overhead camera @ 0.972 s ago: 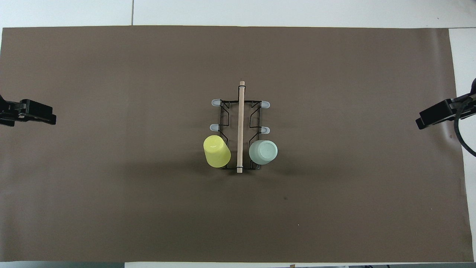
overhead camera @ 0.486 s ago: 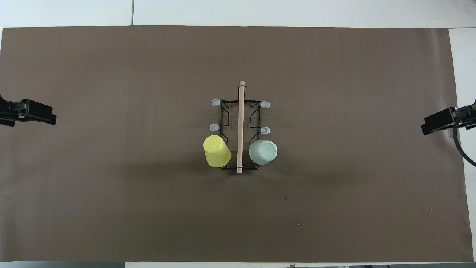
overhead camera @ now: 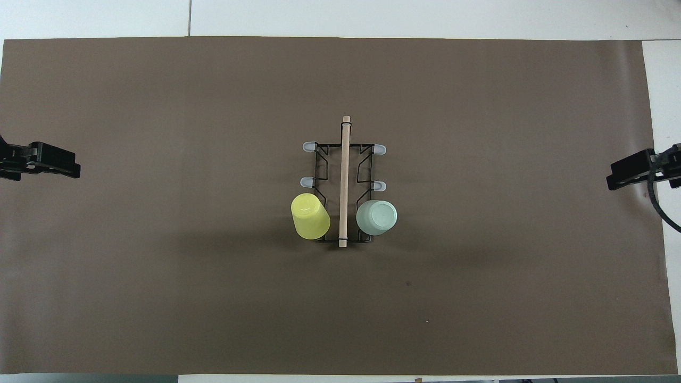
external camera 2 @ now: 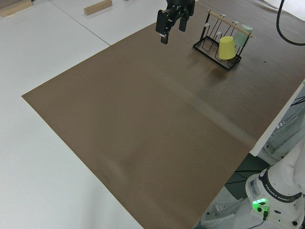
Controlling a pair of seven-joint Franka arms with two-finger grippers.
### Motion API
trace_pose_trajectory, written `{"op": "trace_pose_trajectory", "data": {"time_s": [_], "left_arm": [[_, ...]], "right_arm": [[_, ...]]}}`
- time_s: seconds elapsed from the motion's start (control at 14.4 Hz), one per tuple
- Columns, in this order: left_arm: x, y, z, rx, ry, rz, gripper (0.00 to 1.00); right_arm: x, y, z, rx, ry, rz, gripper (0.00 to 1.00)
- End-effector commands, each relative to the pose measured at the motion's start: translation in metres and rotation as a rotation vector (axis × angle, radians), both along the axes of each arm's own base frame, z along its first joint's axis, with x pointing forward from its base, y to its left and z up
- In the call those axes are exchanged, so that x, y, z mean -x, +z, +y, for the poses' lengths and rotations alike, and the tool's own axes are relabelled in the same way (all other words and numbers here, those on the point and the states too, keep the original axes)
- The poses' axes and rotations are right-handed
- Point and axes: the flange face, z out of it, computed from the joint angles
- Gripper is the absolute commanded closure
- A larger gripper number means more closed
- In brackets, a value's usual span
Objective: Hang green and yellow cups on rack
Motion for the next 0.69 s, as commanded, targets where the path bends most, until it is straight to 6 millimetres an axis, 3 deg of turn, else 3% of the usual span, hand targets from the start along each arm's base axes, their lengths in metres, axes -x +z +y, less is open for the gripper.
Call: {"op": "trace_pose_trajectory", "data": {"time_s": [0.0, 0.35, 0.62], "left_arm": [[0.001, 0.0, 0.001, 0.016, -0.011, 0.004, 0.0], [0.001, 0.0, 0.001, 0.016, -0.011, 0.004, 0.0], [0.001, 0.0, 0.001, 0.016, -0.011, 0.004, 0.0]], "right_arm": [[0.012, 0.001, 0.002, -0.005, -0.008, 0.01, 0.0], [0.031, 0.004, -0.003, -0.013, -0.001, 0.01, 0.0], [0.021, 0.008, 0.001, -0.002, -0.027, -0.045, 0.0]]}}
